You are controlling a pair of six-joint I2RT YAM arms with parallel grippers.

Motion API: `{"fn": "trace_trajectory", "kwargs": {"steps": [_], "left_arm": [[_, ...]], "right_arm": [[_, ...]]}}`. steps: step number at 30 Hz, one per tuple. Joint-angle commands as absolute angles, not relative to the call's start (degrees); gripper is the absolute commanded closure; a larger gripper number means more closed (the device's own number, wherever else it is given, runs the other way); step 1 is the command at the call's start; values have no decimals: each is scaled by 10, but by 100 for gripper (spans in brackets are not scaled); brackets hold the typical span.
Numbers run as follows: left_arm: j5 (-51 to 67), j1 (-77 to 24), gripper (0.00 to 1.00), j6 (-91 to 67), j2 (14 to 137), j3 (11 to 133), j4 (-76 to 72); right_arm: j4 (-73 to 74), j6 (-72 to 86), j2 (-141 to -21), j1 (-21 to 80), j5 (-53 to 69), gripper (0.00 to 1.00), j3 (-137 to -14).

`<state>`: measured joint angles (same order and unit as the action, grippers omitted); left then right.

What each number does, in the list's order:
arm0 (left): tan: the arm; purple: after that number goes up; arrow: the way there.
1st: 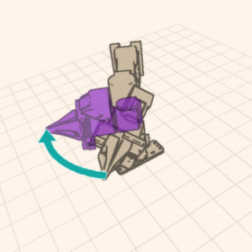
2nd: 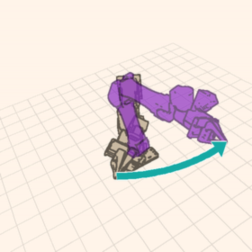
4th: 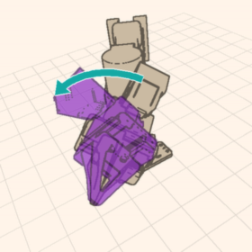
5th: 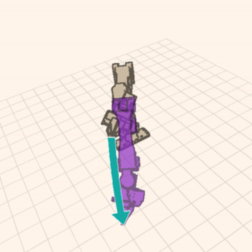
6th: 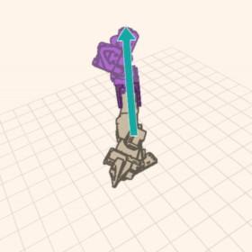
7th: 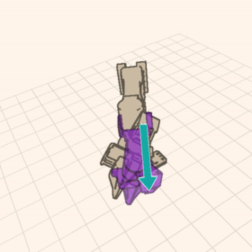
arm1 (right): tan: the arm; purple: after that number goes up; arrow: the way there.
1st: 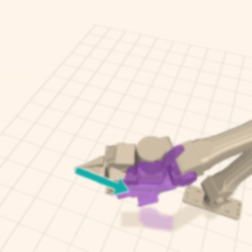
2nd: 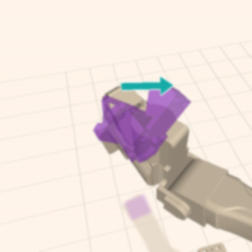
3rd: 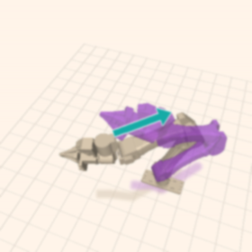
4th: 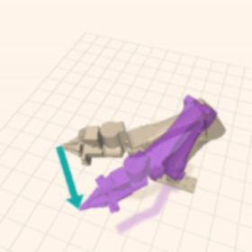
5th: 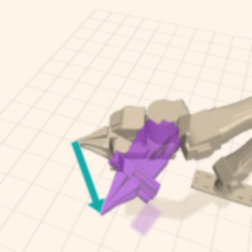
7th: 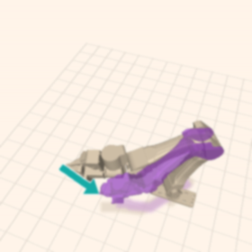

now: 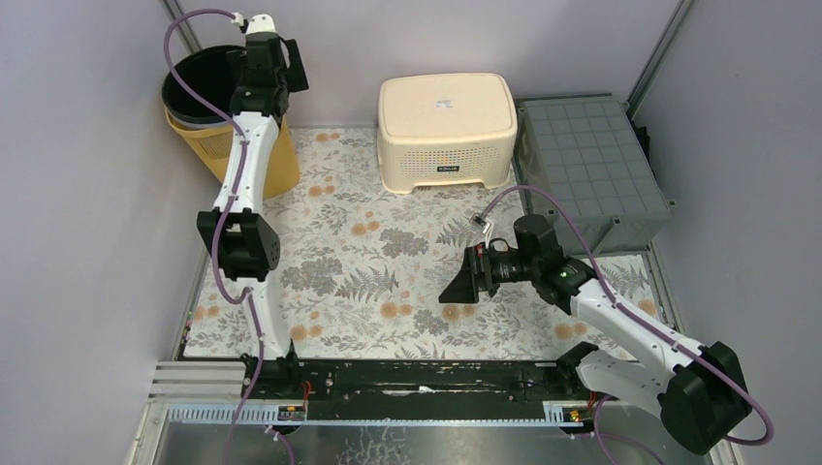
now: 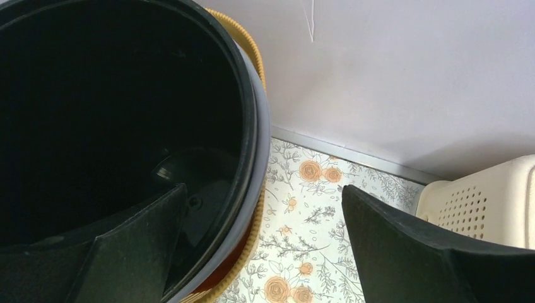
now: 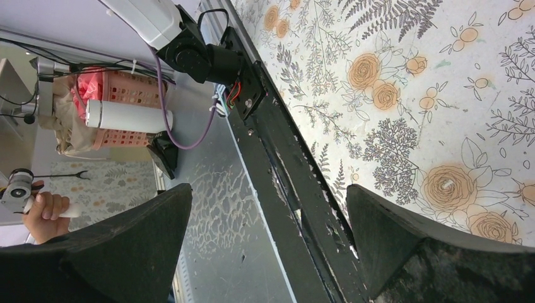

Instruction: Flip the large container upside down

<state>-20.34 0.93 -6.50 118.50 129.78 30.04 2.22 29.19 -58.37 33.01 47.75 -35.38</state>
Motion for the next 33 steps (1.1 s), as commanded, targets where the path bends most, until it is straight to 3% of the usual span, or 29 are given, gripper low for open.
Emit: {"fn": "trace_trajectory", "kwargs": {"steps": [1,4,9,18,22,26,33], "left_arm": [[-176,27,0,-60,1165,1310,281],[-169,28,0,-45,1206,1370,336],[-179,27,0,-30,1185,1302,312],[-161,27,1,-22,1202,1300,335],[-160,27,21,-23,1199,1294,342],[-161,28,53,-31,1196,1292,358],[-139,26,60,-46,1179,1284,382]], "right_arm": [[-6,279,-589,335,499,1,-352],[-12,280,-594,335,501,1,-352],[-13,283,-599,335,501,1,-354],[-10,285,-603,335,496,1,-361],[-9,286,-601,335,493,1,-360],[-6,285,-598,335,492,1,-360],[3,278,-591,335,491,1,-361]]}}
